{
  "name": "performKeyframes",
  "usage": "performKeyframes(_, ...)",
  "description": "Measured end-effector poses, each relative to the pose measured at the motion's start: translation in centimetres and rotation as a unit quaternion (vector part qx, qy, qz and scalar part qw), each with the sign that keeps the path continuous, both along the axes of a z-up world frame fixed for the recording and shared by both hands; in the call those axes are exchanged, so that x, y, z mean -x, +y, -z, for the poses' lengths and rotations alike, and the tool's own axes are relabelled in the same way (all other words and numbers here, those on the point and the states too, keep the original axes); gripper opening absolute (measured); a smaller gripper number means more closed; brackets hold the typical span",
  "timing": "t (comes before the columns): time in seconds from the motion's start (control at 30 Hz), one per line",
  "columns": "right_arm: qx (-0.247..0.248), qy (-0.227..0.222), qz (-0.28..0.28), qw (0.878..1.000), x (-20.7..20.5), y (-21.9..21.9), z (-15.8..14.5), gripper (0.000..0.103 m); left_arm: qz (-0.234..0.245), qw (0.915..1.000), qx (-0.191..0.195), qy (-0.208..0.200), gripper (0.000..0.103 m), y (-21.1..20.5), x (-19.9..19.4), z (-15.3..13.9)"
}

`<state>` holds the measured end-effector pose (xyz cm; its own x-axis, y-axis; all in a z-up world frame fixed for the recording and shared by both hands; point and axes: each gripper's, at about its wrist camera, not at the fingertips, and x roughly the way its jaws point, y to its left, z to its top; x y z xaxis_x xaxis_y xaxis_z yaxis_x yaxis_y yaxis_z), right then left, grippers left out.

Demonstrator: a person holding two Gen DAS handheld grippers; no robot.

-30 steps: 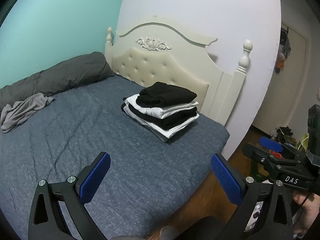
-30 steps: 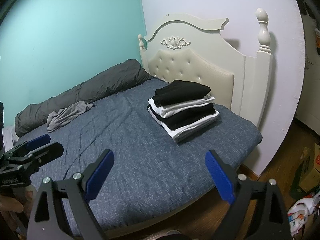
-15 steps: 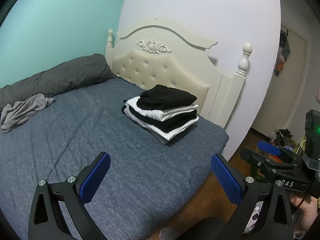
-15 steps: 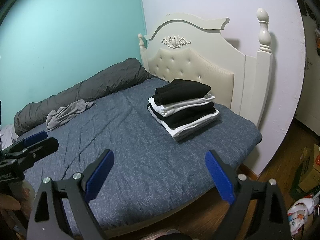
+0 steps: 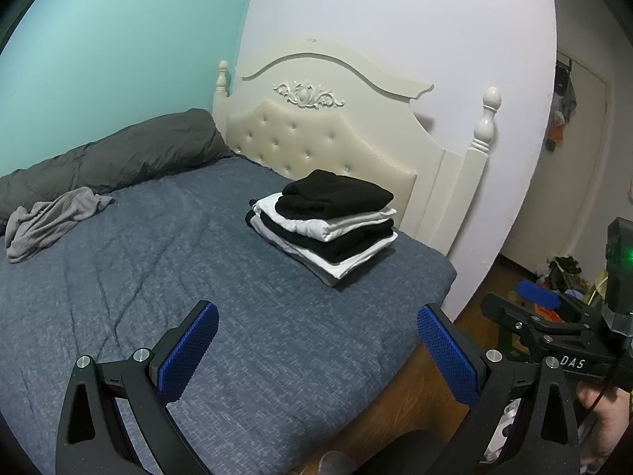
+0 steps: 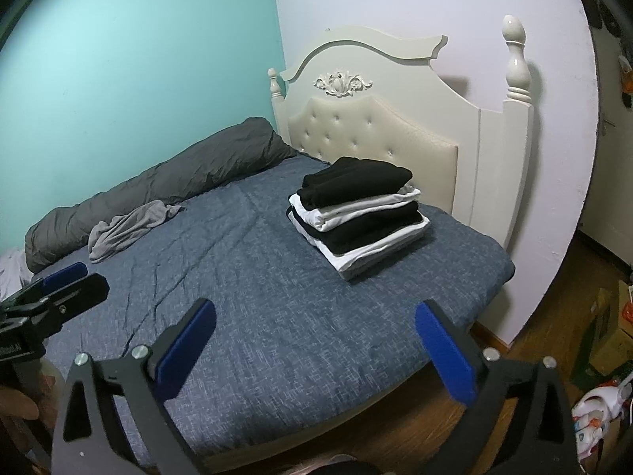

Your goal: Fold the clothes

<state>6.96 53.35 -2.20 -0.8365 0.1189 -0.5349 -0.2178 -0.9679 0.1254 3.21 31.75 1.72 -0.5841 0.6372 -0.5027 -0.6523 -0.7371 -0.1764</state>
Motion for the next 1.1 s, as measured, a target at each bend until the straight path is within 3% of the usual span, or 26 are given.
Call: performKeyframes(1.1,-0.001,-0.008,0.003,1.0,-0.17,-0.21,0.39,0.102,-0.001,0.9999,0.004,-0.013,0.102,-0.16,0.24,0.72)
